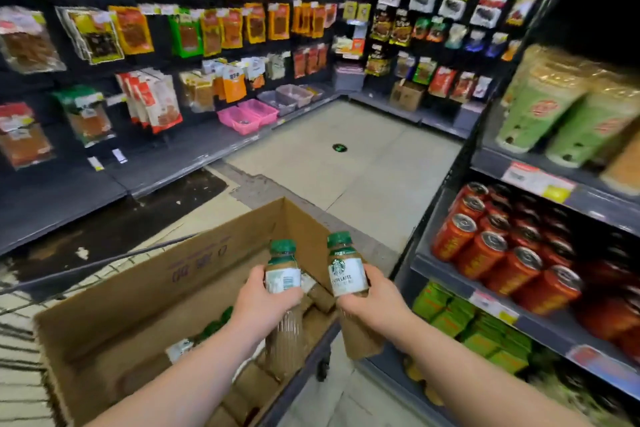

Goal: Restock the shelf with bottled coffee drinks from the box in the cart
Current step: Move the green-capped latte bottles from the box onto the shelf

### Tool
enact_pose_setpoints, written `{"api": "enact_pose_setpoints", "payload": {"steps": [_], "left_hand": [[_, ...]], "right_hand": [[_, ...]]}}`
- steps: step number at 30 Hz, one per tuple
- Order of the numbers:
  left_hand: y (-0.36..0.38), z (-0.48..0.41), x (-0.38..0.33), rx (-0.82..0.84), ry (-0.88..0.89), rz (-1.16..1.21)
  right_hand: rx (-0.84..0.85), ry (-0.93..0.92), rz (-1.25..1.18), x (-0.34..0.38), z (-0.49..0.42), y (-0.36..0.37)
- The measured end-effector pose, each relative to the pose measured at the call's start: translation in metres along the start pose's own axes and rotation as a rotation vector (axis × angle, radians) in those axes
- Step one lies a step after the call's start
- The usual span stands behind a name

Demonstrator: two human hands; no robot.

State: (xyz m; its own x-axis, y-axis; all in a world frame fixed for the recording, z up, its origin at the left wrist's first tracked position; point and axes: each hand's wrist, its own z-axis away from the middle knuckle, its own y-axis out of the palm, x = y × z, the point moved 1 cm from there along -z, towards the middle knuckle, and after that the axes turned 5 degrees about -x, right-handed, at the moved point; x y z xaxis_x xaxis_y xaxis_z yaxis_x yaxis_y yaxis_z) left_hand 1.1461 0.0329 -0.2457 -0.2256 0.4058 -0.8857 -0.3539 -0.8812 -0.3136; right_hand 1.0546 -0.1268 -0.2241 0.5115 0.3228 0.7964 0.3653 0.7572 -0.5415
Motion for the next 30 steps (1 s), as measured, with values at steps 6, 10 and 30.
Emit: {"api": "enact_pose_setpoints", "payload": {"steps": [6,10,30], "left_hand": [[0.081,0.052,-0.039,0.213,0.174,-0.063],[0.139,0.105,-0.056,0.369,0.252,-0.098],[0.42,0.5,-0.045,0.932,0.421,-0.15]], "right_hand": [[-0.249,0.068,-0.05,-0.044,0.064,-0.079],[-0.387,0.11,-0.11,-0.081,0.121,-0.131],[-0.935,0.383,-0.265,-0.302,0.503,-0.36]]}}
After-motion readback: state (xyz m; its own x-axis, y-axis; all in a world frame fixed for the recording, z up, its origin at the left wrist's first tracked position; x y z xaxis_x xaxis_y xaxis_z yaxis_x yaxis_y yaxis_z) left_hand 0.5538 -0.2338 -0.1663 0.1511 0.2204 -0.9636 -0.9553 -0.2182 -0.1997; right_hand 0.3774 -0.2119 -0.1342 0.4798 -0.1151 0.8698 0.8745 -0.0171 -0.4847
